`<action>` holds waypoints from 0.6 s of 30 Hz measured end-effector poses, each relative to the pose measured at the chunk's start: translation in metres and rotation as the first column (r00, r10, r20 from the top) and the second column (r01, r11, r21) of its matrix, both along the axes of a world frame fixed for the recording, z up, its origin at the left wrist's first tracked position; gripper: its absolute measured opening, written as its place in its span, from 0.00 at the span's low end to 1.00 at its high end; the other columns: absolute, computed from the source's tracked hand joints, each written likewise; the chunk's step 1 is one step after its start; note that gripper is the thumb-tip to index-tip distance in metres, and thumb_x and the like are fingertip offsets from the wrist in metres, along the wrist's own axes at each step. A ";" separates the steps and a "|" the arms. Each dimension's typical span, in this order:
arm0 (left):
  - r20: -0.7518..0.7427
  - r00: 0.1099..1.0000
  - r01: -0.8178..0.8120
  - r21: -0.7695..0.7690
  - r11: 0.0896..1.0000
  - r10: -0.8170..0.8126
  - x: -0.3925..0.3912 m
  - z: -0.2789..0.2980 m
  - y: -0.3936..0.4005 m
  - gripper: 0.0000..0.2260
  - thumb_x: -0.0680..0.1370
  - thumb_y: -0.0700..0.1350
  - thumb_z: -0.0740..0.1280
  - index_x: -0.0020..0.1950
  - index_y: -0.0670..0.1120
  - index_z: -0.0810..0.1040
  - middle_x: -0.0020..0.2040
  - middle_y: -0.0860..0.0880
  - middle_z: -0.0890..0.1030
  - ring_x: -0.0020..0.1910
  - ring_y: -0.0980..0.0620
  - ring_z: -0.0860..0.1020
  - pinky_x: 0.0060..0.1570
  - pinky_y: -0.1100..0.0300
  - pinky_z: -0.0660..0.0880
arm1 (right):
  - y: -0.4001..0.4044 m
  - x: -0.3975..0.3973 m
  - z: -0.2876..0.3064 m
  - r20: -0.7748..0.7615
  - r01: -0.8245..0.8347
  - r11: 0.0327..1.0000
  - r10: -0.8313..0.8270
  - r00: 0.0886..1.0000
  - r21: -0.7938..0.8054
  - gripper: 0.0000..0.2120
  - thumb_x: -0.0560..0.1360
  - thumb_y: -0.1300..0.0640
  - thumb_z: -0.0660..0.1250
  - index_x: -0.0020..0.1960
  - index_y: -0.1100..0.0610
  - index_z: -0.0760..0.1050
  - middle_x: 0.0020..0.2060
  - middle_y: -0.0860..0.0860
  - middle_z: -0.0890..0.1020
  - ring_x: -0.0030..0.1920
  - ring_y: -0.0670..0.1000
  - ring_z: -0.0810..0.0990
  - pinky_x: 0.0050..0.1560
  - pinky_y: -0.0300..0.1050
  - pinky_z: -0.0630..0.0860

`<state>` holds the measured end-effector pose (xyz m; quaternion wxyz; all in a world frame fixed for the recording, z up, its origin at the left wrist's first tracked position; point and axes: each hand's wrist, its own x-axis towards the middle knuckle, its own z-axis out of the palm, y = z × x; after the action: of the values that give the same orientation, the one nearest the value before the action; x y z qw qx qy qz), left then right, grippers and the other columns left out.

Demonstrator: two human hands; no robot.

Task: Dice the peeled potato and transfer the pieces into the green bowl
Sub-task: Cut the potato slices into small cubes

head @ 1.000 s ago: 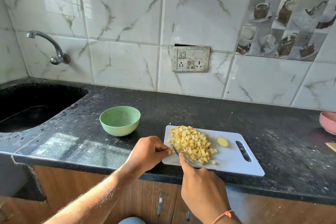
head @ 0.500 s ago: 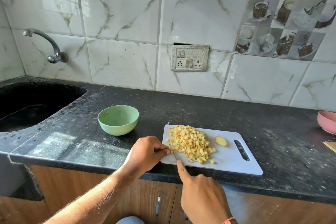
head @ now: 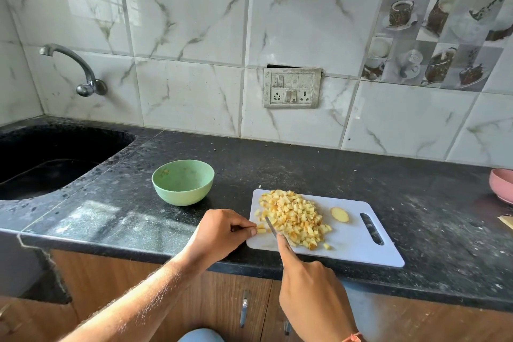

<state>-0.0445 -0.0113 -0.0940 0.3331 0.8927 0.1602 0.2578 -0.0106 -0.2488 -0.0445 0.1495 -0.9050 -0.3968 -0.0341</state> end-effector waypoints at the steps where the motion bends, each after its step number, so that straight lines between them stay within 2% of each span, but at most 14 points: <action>1: -0.001 1.000 -0.002 0.002 1.000 0.002 0.000 0.000 0.000 0.05 0.75 0.50 0.80 0.50 0.59 0.90 0.44 0.63 0.86 0.44 0.61 0.83 0.44 0.63 0.79 | 0.001 -0.001 0.001 0.002 -0.009 1.000 0.009 1.000 0.006 0.33 0.84 0.53 0.53 0.84 0.40 0.40 0.35 0.47 0.76 0.33 0.49 0.74 0.36 0.42 0.69; 5: -0.004 1.000 0.001 0.014 1.000 -0.001 0.001 0.000 0.000 0.04 0.75 0.51 0.79 0.50 0.58 0.90 0.44 0.62 0.86 0.43 0.61 0.83 0.42 0.63 0.79 | 0.008 -0.006 0.003 -0.021 -0.031 1.000 0.031 0.999 -0.003 0.33 0.85 0.53 0.53 0.84 0.42 0.42 0.36 0.46 0.75 0.35 0.48 0.74 0.36 0.43 0.67; 8: -0.002 1.000 0.011 0.027 1.000 -0.011 0.002 0.000 0.001 0.04 0.76 0.50 0.79 0.50 0.58 0.90 0.44 0.62 0.86 0.42 0.61 0.83 0.40 0.67 0.77 | 0.015 -0.006 0.003 0.009 -0.028 0.999 0.029 1.000 -0.045 0.33 0.84 0.54 0.54 0.84 0.44 0.43 0.38 0.47 0.77 0.37 0.50 0.77 0.38 0.45 0.70; 10: 0.005 1.000 0.021 0.031 0.999 -0.022 0.002 0.000 0.001 0.04 0.75 0.49 0.80 0.49 0.57 0.90 0.44 0.61 0.85 0.42 0.62 0.83 0.40 0.71 0.74 | 0.023 -0.005 0.003 0.036 -0.007 0.997 0.010 0.999 -0.081 0.32 0.83 0.55 0.54 0.84 0.45 0.46 0.43 0.49 0.82 0.41 0.51 0.80 0.39 0.47 0.74; 13: 0.007 1.000 0.017 0.036 0.999 -0.017 0.002 0.001 0.001 0.04 0.76 0.49 0.80 0.49 0.57 0.90 0.44 0.61 0.85 0.41 0.61 0.83 0.39 0.71 0.73 | 0.037 -0.007 0.001 0.052 0.016 0.990 -0.008 0.999 -0.142 0.33 0.82 0.59 0.55 0.84 0.48 0.50 0.50 0.53 0.85 0.49 0.54 0.84 0.43 0.49 0.77; 18: -0.020 0.999 -0.048 0.009 0.999 0.048 0.000 0.003 -0.004 0.04 0.76 0.50 0.79 0.48 0.60 0.90 0.42 0.61 0.86 0.43 0.61 0.82 0.40 0.68 0.75 | 0.033 -0.014 -0.002 0.013 -0.013 0.978 0.016 1.000 -0.210 0.35 0.82 0.60 0.55 0.84 0.49 0.46 0.50 0.55 0.85 0.49 0.56 0.84 0.41 0.48 0.74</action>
<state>-0.0442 -0.0149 -0.0906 0.3216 0.8925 0.1838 0.2574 -0.0251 -0.2154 -0.0469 0.0504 -0.9125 -0.4059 0.0027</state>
